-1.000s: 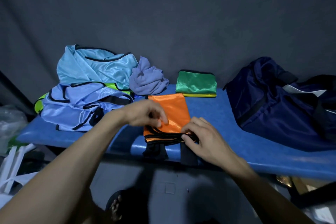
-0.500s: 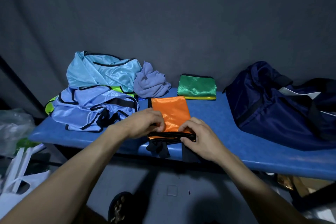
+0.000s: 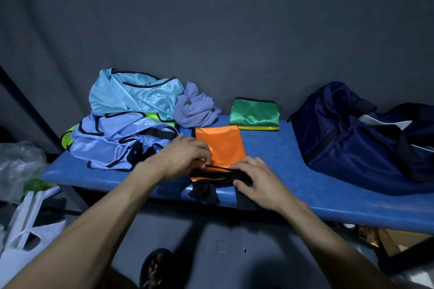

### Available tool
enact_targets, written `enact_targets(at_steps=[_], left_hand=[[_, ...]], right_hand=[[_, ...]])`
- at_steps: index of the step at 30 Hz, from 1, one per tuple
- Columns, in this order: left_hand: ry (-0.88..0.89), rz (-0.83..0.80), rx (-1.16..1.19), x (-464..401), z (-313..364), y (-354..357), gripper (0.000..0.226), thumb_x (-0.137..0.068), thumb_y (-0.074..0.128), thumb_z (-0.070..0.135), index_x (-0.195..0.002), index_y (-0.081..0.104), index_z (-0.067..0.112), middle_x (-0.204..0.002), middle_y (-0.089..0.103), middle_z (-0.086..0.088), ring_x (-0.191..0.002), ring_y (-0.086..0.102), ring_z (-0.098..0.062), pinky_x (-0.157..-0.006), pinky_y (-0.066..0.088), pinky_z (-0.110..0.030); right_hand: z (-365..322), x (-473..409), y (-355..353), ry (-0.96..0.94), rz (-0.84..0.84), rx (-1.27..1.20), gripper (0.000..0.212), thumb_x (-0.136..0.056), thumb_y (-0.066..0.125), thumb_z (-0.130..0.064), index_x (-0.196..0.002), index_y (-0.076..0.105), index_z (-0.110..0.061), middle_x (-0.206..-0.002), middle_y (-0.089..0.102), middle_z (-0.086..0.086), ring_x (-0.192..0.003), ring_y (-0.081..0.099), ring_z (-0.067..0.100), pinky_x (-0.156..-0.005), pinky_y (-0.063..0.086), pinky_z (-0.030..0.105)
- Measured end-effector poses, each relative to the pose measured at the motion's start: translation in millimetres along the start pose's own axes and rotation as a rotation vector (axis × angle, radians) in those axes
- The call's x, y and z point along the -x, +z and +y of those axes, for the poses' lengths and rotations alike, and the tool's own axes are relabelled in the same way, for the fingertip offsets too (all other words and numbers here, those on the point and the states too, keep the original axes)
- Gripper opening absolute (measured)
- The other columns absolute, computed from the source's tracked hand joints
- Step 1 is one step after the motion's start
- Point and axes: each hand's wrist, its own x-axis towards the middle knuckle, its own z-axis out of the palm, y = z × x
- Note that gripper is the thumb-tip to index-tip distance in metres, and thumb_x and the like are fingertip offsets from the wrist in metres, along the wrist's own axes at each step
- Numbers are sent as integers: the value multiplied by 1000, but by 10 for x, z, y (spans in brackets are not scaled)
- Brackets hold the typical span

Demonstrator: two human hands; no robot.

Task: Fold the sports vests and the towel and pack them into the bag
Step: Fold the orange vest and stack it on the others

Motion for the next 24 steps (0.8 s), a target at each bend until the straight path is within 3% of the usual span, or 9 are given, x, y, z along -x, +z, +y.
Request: enact_targets(at_steps=[4, 8, 10, 13, 16, 19, 21, 24], left_hand=[[-17, -53, -33, 78, -22, -11, 7, -95, 63, 36, -100, 67, 39, -128, 57, 22, -130, 38, -16, -109, 34, -39], [-69, -168, -130, 60, 105, -59, 19, -97, 58, 32, -112, 68, 39, -143, 49, 19, -143, 24, -17, -119, 23, -37], [-84, -196, -140, 55, 175, -117, 28, -93, 48, 37, -112, 69, 36, -141, 51, 14, -141, 31, -19, -116, 30, -38], [-52, -52, 62, -1, 369, -167, 49, -87, 31, 41, -113, 69, 25, -123, 63, 5, -120, 54, -19, -102, 45, -38], [28, -59, 244, -61, 625, -147, 53, -89, 38, 21, -138, 57, 13, -132, 61, -5, -120, 54, -20, -106, 38, -26], [63, -143, 213, -68, 709, -71, 57, -91, 37, 23, -145, 52, 14, -129, 61, -8, -119, 55, -24, -104, 39, -30], [60, -135, 195, -59, 695, -21, 55, -91, 38, 23, -142, 56, 17, -122, 62, -6, -114, 57, -24, -102, 43, -36], [55, -104, 198, -52, 680, 7, 47, -97, 43, 19, -141, 58, 19, -119, 62, -3, -112, 58, -21, -100, 43, -31]], right_hand=[[-45, 9, -4, -34, -60, 99, 36, -100, 52, -37, -136, 57, -34, -126, 52, -15, -116, 45, 10, -100, 41, 41], [-83, 62, -99, -55, -110, 140, 55, -96, 44, -52, -148, 45, -35, -140, 47, -16, -125, 44, 8, -104, 41, 42], [-93, 123, -189, -92, -129, 94, 66, -93, 54, -60, -152, 38, -37, -149, 38, -17, -132, 42, 7, -109, 40, 37], [-90, 261, -237, -105, -202, 152, 93, -78, 69, -72, -155, 25, -43, -162, 17, -17, -145, 26, 6, -115, 31, 30], [-40, 428, -31, -127, -109, 330, 103, -70, 82, -54, -154, 25, -35, -166, 14, -5, -150, 24, 20, -117, 32, 37], [-83, 526, 144, -109, 40, 359, 91, -59, 86, -26, -140, 44, -22, -156, 34, 4, -138, 46, 29, -103, 50, 44], [-117, 548, 174, -114, 111, 364, 75, -59, 85, -24, -127, 53, -21, -148, 44, 2, -129, 53, 28, -96, 53, 42], [-133, 565, 200, -138, 230, 343, 37, -77, 71, -27, -113, 61, -22, -139, 53, -3, -121, 57, 22, -91, 52, 38]])
